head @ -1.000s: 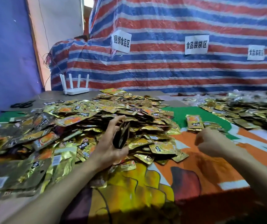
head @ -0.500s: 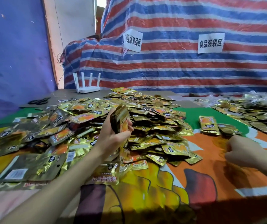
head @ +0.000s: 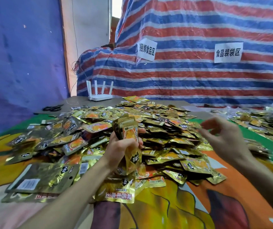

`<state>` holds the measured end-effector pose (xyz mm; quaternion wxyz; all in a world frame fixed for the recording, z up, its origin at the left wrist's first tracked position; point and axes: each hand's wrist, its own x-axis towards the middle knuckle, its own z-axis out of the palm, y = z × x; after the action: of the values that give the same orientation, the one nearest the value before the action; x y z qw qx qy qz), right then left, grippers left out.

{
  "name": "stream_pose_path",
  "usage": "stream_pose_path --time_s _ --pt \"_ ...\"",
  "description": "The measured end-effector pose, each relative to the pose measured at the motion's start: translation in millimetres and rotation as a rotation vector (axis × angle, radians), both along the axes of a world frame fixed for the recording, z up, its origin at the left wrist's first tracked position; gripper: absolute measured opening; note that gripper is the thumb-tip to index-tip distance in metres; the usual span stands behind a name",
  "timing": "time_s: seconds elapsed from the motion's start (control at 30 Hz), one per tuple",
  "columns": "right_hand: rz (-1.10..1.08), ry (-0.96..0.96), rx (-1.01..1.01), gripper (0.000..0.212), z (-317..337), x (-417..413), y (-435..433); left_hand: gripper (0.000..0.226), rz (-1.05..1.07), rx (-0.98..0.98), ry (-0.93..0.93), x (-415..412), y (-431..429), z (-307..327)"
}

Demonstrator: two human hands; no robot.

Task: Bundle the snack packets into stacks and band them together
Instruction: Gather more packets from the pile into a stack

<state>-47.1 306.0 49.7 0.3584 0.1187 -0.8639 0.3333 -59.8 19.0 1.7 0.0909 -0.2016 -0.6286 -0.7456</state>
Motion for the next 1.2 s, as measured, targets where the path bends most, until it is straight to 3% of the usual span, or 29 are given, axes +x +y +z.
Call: stream_pose_path --time_s 0.13,0.23,0.33,0.43,0.73,0.97,1.1,1.2 --pt "0.429 -0.169 -0.334 0.015 1.0 -19.9 -75.1 0.053 -0.132 0.074 -0.157 -4.2 -6.9 0.5" --pt "0.559 -0.193 -0.414 0.017 -4.9 -36.1 -114.8 0.048 -0.121 0.081 -0.243 -4.7 -10.9 1.9" --pt "0.529 -0.105 -0.415 0.014 -21.1 -47.1 -128.5 0.039 -0.094 0.079 -0.310 -6.8 -13.5 4.1" --pt "0.473 -0.063 -0.416 0.014 -35.4 -51.2 -124.9 0.045 -0.111 0.066 -0.356 -10.9 -16.0 4.8" --pt "0.673 -0.197 -0.435 0.012 -35.8 -44.0 -122.2 0.068 -0.009 -0.064 -0.381 -13.0 -14.2 -0.2" --pt "0.480 -0.083 -0.396 0.010 -40.3 -45.4 -119.7 0.048 -0.047 -0.049 -0.366 -15.7 -13.8 -0.3" --pt "0.458 -0.100 -0.401 0.011 -41.3 -45.2 -119.3 0.049 -0.051 -0.044 -0.347 -16.3 -13.8 -1.7" --pt "0.457 -0.108 -0.394 0.012 -40.6 -44.3 -117.9 0.037 -0.128 0.001 -0.354 -16.7 -15.8 -0.6"
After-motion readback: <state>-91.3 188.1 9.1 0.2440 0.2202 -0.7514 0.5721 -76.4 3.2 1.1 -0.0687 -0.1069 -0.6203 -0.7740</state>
